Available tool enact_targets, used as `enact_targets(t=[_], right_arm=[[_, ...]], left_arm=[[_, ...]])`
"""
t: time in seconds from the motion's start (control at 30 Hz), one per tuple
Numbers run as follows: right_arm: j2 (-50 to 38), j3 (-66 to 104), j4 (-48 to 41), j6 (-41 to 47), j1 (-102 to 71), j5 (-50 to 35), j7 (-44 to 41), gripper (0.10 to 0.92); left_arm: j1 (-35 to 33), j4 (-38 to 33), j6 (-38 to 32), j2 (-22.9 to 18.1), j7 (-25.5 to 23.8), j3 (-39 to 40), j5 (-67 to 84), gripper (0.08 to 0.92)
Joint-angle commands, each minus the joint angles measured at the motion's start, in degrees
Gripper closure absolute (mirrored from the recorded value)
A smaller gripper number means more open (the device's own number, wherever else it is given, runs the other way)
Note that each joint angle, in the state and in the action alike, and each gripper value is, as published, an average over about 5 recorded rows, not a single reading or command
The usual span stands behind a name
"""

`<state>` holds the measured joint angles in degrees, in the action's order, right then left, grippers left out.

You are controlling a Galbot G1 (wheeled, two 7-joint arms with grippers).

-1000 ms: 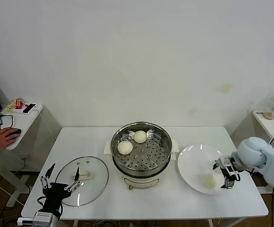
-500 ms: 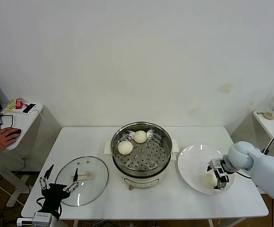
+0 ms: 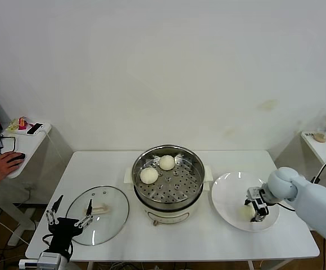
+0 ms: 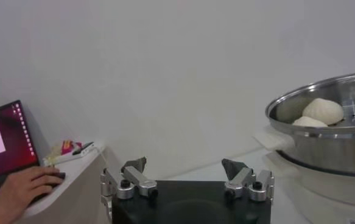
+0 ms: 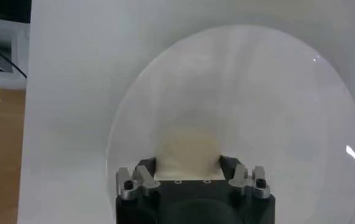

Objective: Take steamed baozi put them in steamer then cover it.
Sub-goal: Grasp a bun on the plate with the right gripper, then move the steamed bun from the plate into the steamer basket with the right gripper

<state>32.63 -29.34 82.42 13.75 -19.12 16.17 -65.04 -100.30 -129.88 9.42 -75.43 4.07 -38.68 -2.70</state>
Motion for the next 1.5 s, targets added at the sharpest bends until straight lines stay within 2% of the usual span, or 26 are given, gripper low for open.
enact_targets(t=[0.03,0.37,0.83,1.23,1.5], right_arm=[[-4.0,-1.3,1.4,-0.4,8.9,-2.7,-3.8,0.379],[-4.1,-8.6,1.6,0.4,28.7,-10.2,-4.4,0.372],[12.2,-24.6,1.5,2.7,49.5,-18.9,-0.6,0.372],[22.5,-33.4,4.1,-1.7,47.7,-28.7,6.4,0.372],[27.1,-39.6,4.7,-8.9,44.2,-23.1,8.3,0.372]], left_arm=[[0.0,-0.1,-0.1,0.0,0.0,-0.1,0.1,0.177],[0.5,-0.1,-0.1,0.1,0.1,0.6,0.1,0.177],[0.1,-0.3,-0.3,0.2,0.0,0.3,-0.3,0.177],[-0.6,-1.2,-0.3,-0.5,0.0,-1.1,-0.3,0.177],[-1.0,-1.2,-0.3,-1.0,0.0,-2.3,0.0,0.177]])
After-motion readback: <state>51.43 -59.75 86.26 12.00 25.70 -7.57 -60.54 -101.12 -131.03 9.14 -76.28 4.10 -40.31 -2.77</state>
